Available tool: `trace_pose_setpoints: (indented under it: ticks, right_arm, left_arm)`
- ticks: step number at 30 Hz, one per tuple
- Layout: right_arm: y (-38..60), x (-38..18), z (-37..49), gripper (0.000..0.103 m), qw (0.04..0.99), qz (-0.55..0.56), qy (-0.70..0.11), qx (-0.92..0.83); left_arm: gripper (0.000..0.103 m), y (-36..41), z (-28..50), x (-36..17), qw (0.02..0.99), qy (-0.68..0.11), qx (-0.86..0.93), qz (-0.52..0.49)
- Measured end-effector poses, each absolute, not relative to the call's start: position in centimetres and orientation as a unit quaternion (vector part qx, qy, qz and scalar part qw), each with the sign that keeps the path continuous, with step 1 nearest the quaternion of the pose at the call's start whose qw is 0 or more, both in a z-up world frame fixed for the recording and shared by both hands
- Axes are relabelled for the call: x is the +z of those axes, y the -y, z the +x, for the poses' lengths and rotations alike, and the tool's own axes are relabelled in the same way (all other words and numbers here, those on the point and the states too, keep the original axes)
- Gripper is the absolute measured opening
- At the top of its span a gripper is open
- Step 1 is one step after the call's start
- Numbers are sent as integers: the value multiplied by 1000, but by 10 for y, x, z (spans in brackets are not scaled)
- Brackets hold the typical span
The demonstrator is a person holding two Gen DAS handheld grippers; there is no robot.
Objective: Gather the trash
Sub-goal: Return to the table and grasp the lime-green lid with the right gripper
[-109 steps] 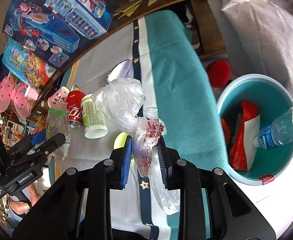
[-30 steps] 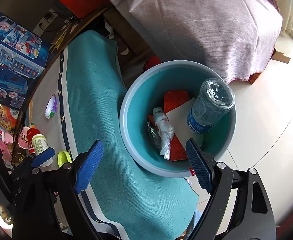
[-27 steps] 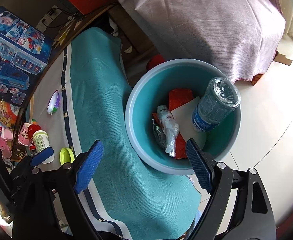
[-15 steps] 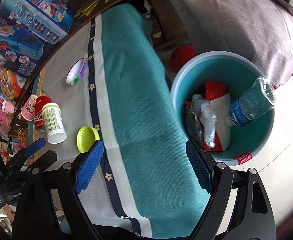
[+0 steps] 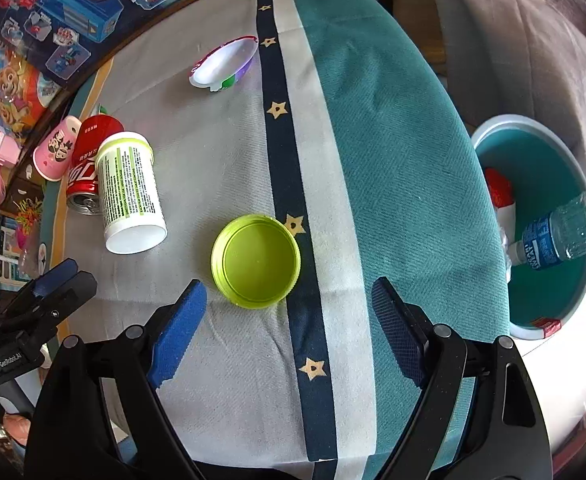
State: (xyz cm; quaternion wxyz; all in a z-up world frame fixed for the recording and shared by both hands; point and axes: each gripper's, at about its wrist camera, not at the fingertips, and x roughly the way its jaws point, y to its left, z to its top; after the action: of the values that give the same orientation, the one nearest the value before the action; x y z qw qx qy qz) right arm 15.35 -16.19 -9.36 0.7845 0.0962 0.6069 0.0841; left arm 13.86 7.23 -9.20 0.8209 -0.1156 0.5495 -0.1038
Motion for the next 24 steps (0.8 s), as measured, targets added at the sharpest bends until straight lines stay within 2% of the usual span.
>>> trace_pose_setpoints:
  ticks: [9,10,12,16,17,18,22,23,24]
  right_arm:
    - [137,-102,158,79,795,32,-601,73]
    - [135,-103,158,77,795,27,-601,73]
    - [132,-106,159,67,793,22,-604,78]
    - [129,-105,158,63,798,14,-596,91]
    - [128,-104,157,54,798,17,-593,102]
    - [126,-101,157,50,801,12,-590,103]
    - [132,-101,157,50,797,19,-593,111]
    - [135,-101,158,25,797,26,-594,109]
    - [141,-99,159,22,798,39,-591,111]
  left_arm:
    - [95,-84,143,-104,812,-557,-102,-143]
    - [95,-84,144,-104,811,-558,-103,-144]
    - [95,-84,145,-105,810,-558,-103,-146]
    - [95,-83,146,-105,809,-560,-101,-149]
    - [95,-83,146,-106,808,-561,-101,-150]
    - [95,-83,147,-106,808,-561,-100,-150]
    - [95,-78,149,-104,806,-562,-100,-154]
    - [95,-75,149,-103,807,-562,-100,-153]
    - [95,-73,150,-102,808,-561,-100,-151]
